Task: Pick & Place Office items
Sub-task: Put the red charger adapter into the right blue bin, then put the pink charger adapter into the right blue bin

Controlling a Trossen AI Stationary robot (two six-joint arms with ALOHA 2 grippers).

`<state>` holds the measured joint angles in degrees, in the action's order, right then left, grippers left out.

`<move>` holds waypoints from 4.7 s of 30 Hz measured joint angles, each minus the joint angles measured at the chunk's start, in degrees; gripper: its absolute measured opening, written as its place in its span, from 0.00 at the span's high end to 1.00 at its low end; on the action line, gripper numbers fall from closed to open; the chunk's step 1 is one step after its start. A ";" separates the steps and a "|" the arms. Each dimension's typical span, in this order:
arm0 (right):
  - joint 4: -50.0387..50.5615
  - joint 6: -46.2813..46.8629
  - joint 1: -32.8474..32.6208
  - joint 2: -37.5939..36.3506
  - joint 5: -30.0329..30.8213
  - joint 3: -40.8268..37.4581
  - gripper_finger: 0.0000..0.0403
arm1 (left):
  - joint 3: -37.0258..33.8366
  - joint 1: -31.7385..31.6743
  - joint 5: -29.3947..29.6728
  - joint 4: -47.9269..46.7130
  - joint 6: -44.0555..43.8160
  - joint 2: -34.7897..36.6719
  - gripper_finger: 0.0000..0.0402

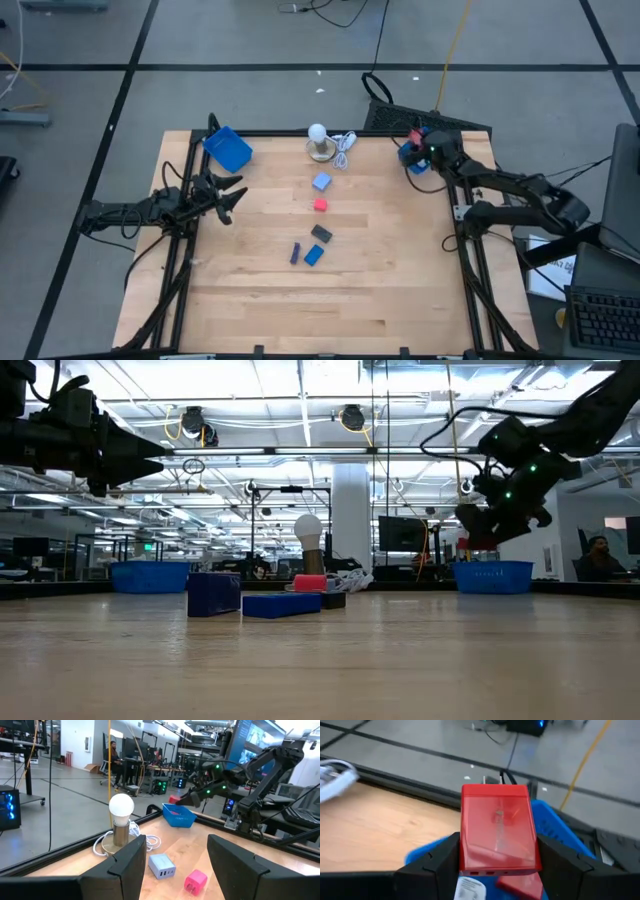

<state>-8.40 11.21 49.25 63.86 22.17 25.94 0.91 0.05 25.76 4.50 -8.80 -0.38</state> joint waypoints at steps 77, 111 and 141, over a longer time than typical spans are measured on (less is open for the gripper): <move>-25.68 11.77 -15.40 3.86 -41.52 -1.76 0.32 | 0.00 -0.02 0.09 0.03 0.00 0.02 0.47; -30.15 4.12 -58.63 4.27 -22.17 -1.76 0.32 | 0.00 -0.01 0.09 0.03 0.00 0.01 0.47; -21.59 -10.98 -41.45 40.07 -19.85 22.40 0.32 | 0.00 -0.02 0.02 0.01 0.00 0.02 0.47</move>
<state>-29.99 0.23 7.80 103.94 2.33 48.34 0.91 0.03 25.78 4.52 -8.80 -0.36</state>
